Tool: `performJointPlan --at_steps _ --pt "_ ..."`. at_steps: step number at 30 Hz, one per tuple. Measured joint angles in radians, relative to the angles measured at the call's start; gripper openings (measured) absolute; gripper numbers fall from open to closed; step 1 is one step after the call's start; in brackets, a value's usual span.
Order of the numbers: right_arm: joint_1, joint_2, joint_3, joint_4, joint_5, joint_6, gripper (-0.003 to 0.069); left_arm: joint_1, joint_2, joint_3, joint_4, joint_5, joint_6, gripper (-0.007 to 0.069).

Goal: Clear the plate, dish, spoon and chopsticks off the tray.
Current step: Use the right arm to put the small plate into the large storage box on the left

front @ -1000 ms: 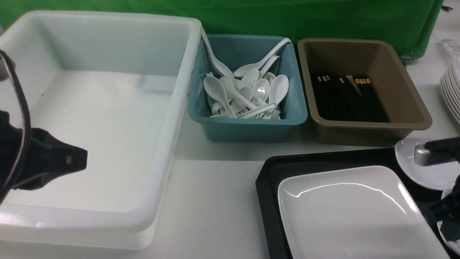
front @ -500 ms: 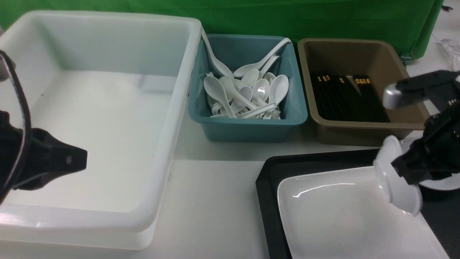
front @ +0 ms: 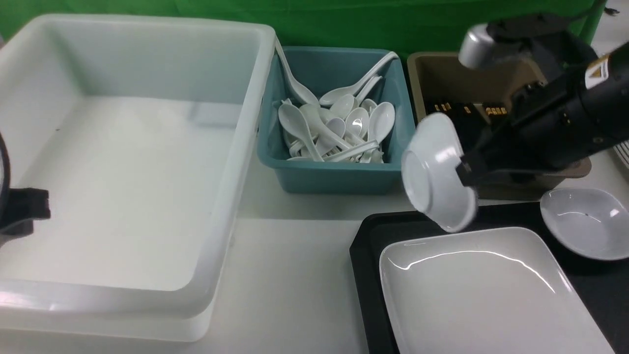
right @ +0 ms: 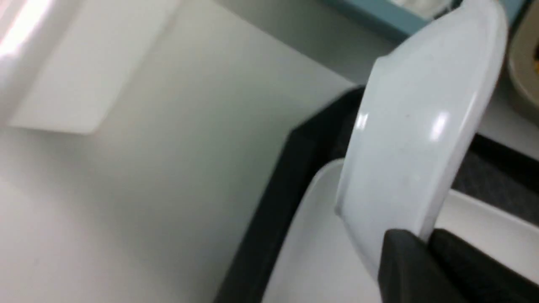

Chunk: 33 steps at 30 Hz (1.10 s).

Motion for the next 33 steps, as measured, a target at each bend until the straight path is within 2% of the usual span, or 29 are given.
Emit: performJointPlan --at_steps 2,5,6,7,8,9,14,16,22,28,33 --pt "0.031 0.025 -0.058 0.018 -0.001 -0.018 0.0059 0.013 0.012 0.000 0.009 0.000 -0.020 0.0009" --pt "0.110 0.114 -0.206 0.027 -0.006 -0.045 0.0059 0.096 0.049 0.000 -0.013 -0.001 -0.029 0.0010" --pt "0.146 0.163 -0.274 0.027 -0.007 -0.056 0.0059 0.162 0.067 0.000 -0.033 -0.002 -0.009 0.0010" --pt "0.146 0.163 -0.274 0.027 -0.008 -0.057 0.0059 0.171 0.071 0.000 -0.040 -0.003 -0.004 0.0010" --pt "0.197 0.238 -0.379 0.027 -0.008 -0.074 0.0059 0.258 0.086 0.000 -0.078 -0.004 0.017 0.0010" --pt "0.202 0.246 -0.390 0.028 -0.008 -0.075 0.0059 0.268 0.086 0.000 -0.084 -0.004 0.019 0.0010" --pt "0.326 0.464 -0.689 0.034 -0.009 -0.101 0.0059 0.485 0.061 0.000 -0.282 -0.039 0.134 0.0010" --pt "0.362 0.551 -0.773 0.038 -0.010 -0.110 0.0059 0.520 0.044 0.000 -0.327 -0.048 0.167 0.0010" --pt "0.439 0.793 -0.956 -0.007 -0.037 -0.145 0.0059 0.537 0.022 0.000 -0.365 -0.035 0.197 0.0010" --pt "0.470 0.926 -0.980 -0.116 -0.070 -0.150 0.0059 0.537 0.021 0.000 -0.372 -0.026 0.207 0.0010" --pt "0.478 0.968 -0.981 -0.150 -0.073 -0.151 0.0071 0.537 0.020 0.000 -0.377 -0.026 0.221 0.0010"
